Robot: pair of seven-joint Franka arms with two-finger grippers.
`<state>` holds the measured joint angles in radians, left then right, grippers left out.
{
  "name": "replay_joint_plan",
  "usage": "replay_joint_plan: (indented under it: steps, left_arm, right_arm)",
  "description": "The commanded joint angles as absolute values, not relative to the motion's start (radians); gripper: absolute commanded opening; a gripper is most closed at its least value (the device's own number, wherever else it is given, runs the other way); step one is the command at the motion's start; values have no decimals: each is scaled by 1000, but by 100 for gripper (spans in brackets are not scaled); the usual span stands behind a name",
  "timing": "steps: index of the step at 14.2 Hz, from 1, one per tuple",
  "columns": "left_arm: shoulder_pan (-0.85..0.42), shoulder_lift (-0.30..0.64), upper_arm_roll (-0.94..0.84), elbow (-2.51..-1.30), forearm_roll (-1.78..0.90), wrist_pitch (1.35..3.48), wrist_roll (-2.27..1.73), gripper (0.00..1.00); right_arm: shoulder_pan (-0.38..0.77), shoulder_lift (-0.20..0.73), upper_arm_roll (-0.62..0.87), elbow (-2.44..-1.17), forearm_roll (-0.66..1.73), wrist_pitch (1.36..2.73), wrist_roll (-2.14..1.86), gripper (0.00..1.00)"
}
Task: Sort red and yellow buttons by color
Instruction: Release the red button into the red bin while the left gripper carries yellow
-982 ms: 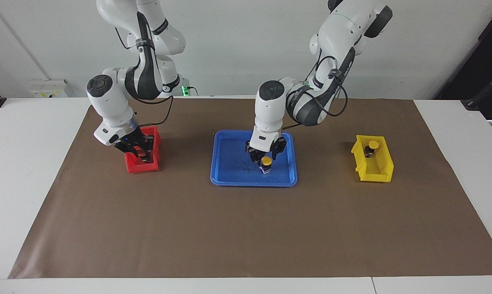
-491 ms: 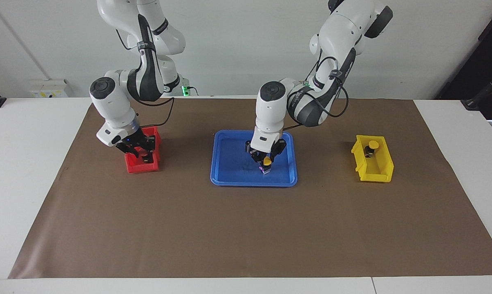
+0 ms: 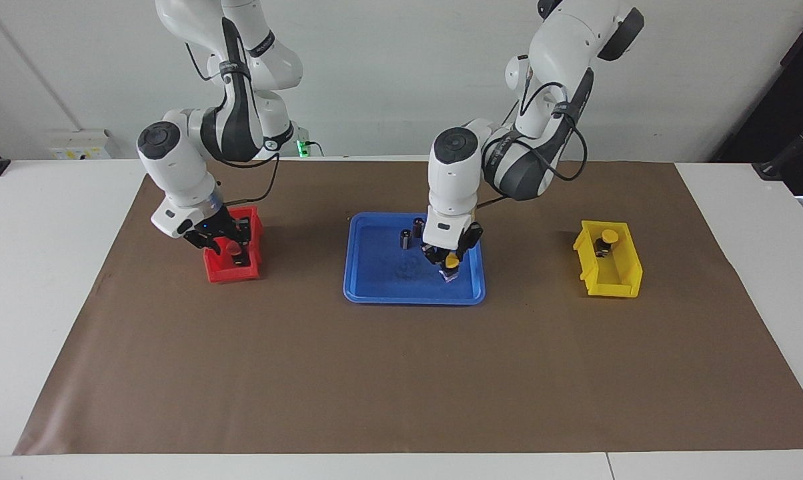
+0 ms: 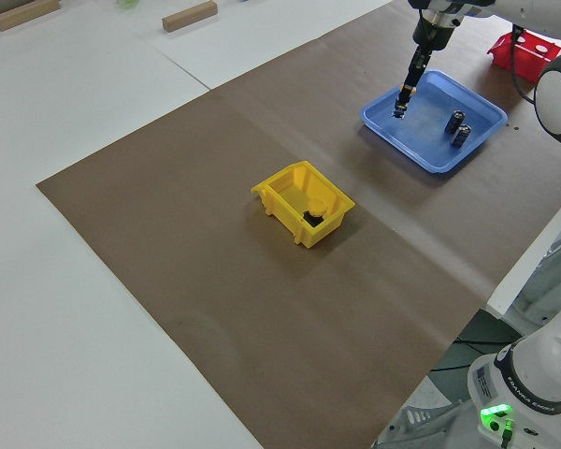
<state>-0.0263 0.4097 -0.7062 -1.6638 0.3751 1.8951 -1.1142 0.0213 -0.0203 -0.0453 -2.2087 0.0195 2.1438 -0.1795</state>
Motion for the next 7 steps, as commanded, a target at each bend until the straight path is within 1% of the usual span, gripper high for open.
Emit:
replay_joint_plan:
  steps: [1, 4, 5, 7]
  left_arm:
    - [43, 322, -662, -1674, 304, 1821, -947, 2]
    - [40, 226, -447, -1681, 201, 1776, -642, 2]
    - [37, 213, -387, -1681, 190, 1772, -568, 2]
    - [41, 190, -298, -1683, 184, 1775, -436, 2]
  right_arm:
    - [17, -20, -43, -2091, 31, 2016, -204, 60]
    - [21, -20, -38, -1930, 31, 1870, -170, 60]
    - [34, -26, -38, -1895, 31, 1830, -134, 67]
    - [41, -31, -38, -1815, 23, 1728, -109, 68]
